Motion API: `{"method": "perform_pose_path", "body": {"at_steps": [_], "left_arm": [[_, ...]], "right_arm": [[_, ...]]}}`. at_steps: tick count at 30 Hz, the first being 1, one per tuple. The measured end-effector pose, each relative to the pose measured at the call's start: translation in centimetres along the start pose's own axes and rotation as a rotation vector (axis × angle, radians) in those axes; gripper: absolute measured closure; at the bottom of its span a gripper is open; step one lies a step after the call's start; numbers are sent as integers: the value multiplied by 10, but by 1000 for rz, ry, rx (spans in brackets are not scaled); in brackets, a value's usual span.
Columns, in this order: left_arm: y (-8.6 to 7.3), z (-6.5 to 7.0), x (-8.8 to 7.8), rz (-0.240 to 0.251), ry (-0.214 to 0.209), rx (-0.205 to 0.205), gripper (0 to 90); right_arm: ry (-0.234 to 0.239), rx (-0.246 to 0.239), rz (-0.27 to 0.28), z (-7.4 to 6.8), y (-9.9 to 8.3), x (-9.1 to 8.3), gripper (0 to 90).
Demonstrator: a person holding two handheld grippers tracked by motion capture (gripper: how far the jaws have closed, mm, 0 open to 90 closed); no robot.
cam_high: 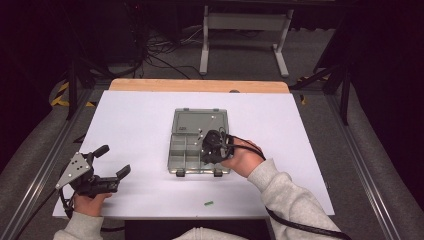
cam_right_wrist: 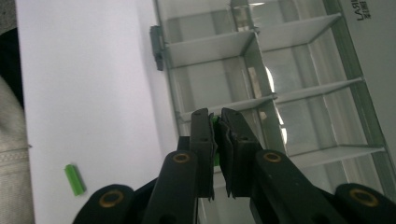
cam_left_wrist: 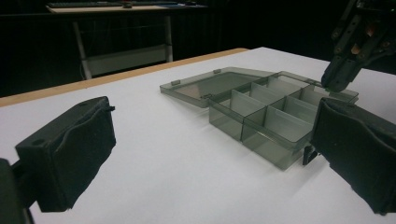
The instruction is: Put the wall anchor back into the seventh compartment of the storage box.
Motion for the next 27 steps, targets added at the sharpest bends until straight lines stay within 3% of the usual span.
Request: {"method": "perform_pose_path", "body": {"at_steps": [12, 27], "left_arm": [[0, 0, 0, 9, 1, -12, 6], [0, -1, 1, 4, 2, -13, 6]], "right_arm": [[-26, 46, 42, 21, -2, -4, 839], [-41, 82, 56, 33, -2, -6, 839]]}}
Point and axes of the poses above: each handheld gripper's, and its own axes: x roughly forward along the jaws, y roughly out of its top, z roughly to its right, the point moved 4 cm from there along x, roughly forward along the jaws, and after that the axes turned 14 degrees about y, right-handed, at the moved point
